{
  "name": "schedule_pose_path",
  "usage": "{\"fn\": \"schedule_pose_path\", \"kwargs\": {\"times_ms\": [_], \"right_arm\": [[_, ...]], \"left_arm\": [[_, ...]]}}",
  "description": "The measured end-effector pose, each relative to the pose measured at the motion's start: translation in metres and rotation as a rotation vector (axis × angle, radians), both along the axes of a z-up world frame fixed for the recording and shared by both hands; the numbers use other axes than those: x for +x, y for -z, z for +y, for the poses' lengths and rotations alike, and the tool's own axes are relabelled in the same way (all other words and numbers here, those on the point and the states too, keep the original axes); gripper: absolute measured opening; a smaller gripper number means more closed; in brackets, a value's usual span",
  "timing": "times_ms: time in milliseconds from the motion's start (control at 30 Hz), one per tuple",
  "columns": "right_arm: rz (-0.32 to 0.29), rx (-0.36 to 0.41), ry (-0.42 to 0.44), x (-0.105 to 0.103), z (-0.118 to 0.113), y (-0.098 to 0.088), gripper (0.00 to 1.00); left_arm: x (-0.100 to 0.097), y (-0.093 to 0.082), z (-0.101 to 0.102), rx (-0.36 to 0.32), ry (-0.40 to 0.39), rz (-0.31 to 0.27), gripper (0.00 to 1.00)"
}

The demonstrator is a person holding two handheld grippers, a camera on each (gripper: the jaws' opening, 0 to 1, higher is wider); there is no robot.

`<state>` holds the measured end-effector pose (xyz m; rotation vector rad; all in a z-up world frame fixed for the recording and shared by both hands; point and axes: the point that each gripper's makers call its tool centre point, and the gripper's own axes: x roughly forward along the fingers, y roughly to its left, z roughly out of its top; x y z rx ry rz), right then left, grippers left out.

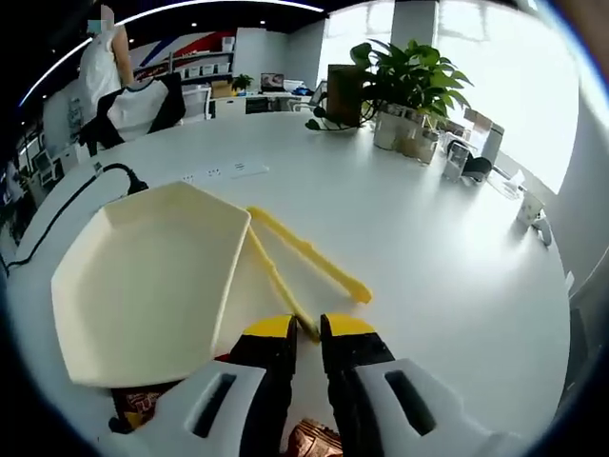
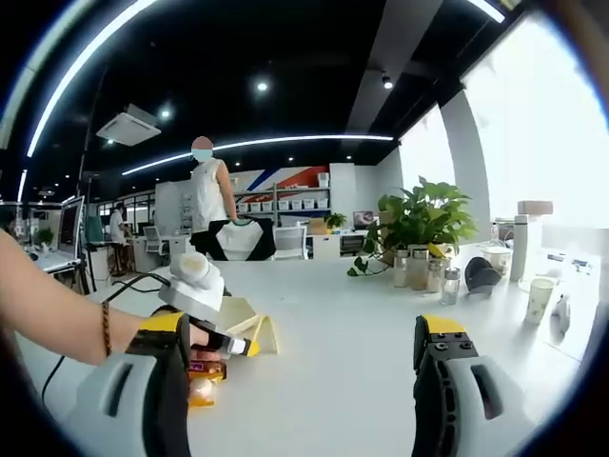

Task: Place the target food into the container with the food tongs after gripping and lifting it, then release it inside without dropping or visibly crushing the food.

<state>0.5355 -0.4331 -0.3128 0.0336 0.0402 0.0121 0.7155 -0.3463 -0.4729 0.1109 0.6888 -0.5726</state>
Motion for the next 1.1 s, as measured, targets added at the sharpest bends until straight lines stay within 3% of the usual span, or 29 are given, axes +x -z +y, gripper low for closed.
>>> {"fn": "schedule_pose_path", "kwargs": {"times_ms": [167,233,300,367,467,533,600,733,800,900,1033,1100], "right_arm": [[0.004,-0.003,0.013,-0.003,-0.006,0.002,0.99],[0.011,0.005,0.019,-0.002,-0.008,0.005,0.99],[0.018,0.014,0.022,-0.001,-0.008,0.007,0.99],[0.023,0.022,0.023,-0.001,-0.008,0.008,0.99],[0.026,0.019,0.018,-0.001,-0.006,0.010,0.99],[0.031,0.023,0.023,-0.002,-0.006,0.012,0.99],[0.031,0.035,0.019,-0.002,-0.005,0.012,0.99],[0.038,0.034,0.017,-0.002,-0.004,0.014,0.99],[0.033,0.043,0.013,-0.001,-0.003,0.014,0.99],[0.037,0.042,0.004,0.002,0.000,0.013,0.99],[0.038,0.045,-0.003,0.004,0.003,0.012,0.99],[0.050,0.043,0.000,0.006,0.005,0.013,0.99]], "left_arm": [[0.001,-0.003,0.005,-0.030,-0.010,0.005,0.04],[0.001,-0.012,-0.003,0.017,0.109,-0.079,0.03],[0.002,-0.020,-0.001,0.064,0.127,-0.121,0.02],[-0.002,-0.030,-0.009,-0.023,0.141,-0.120,0.02],[-0.003,-0.041,-0.006,-0.007,0.162,-0.165,0.02],[-0.010,-0.051,-0.006,-0.039,0.190,-0.191,0.02],[-0.014,-0.061,-0.003,-0.026,0.216,-0.242,0.02],[-0.016,-0.069,0.003,-0.040,0.238,-0.267,0.02],[-0.021,-0.077,0.004,-0.051,0.284,-0.316,0.02],[-0.028,-0.082,0.014,-0.057,0.284,-0.335,0.02],[-0.033,-0.098,0.018,-0.121,0.291,-0.397,0.02],[-0.037,-0.102,0.024,-0.106,0.297,-0.427,0.02]]}}
